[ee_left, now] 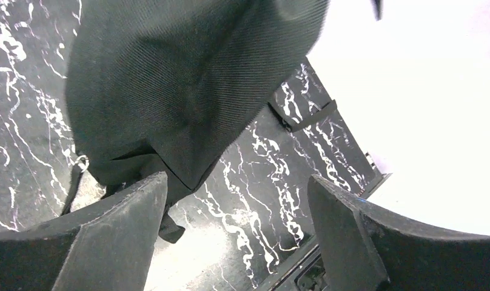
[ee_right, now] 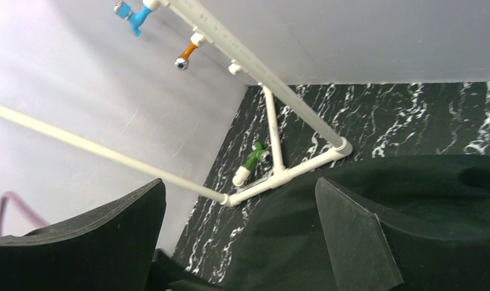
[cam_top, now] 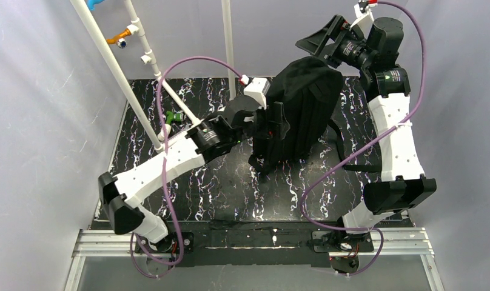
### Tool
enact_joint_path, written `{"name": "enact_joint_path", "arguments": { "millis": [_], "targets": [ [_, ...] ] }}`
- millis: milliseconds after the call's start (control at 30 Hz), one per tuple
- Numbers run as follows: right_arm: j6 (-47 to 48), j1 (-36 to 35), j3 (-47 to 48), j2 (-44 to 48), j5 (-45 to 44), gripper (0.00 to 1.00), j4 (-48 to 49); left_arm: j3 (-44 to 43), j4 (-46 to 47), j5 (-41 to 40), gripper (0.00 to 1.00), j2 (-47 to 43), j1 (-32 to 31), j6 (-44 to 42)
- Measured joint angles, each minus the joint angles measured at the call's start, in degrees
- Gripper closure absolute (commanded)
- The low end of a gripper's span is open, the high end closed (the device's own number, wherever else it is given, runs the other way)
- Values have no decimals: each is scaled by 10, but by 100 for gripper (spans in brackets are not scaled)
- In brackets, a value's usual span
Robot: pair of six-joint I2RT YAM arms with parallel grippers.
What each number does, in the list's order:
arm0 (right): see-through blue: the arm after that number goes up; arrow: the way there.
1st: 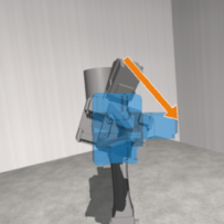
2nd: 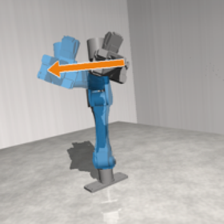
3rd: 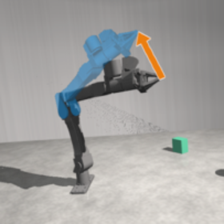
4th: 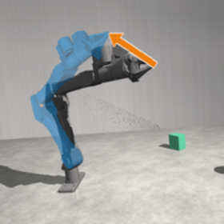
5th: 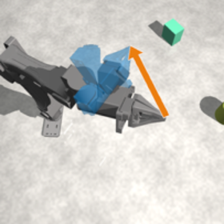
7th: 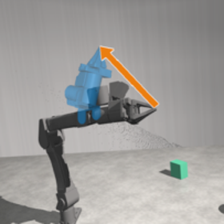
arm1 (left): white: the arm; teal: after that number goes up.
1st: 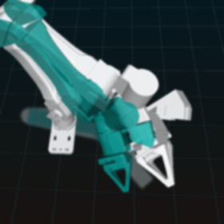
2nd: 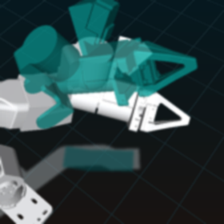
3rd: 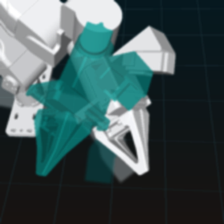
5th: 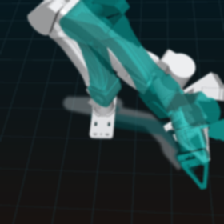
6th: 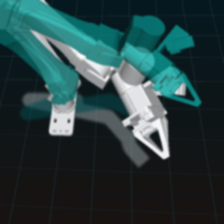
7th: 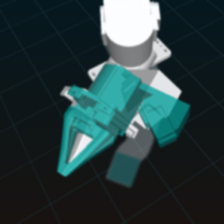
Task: Pack the student bag
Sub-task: Adjust the student bag at the center of the board, then reset both arms
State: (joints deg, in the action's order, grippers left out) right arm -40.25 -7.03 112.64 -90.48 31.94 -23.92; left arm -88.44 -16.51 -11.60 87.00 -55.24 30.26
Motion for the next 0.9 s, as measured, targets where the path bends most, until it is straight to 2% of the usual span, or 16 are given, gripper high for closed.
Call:
{"name": "enact_joint_path", "arguments": {
  "millis": [133,267,467,667,767,900],
  "targets": [
    [27,2,2,14,-48,0,-11,0,-17,2,10,-54,0,-30],
    [82,3,2,56,-146,0,-40,-10,-48,2,2,-110,0,-93],
    [170,3,-67,213,-368,0,-21,-38,-57,-10,2,-240,0,-231],
    [226,4,-81,321,-529,0,14,-78,-46,-17,2,-353,0,-324],
    [240,6,-69,328,-575,0,19,-82,-43,-29,2,-390,0,-352],
    [245,6,-66,313,-591,0,7,-75,-41,-58,2,-415,0,-384]
  ]
}}
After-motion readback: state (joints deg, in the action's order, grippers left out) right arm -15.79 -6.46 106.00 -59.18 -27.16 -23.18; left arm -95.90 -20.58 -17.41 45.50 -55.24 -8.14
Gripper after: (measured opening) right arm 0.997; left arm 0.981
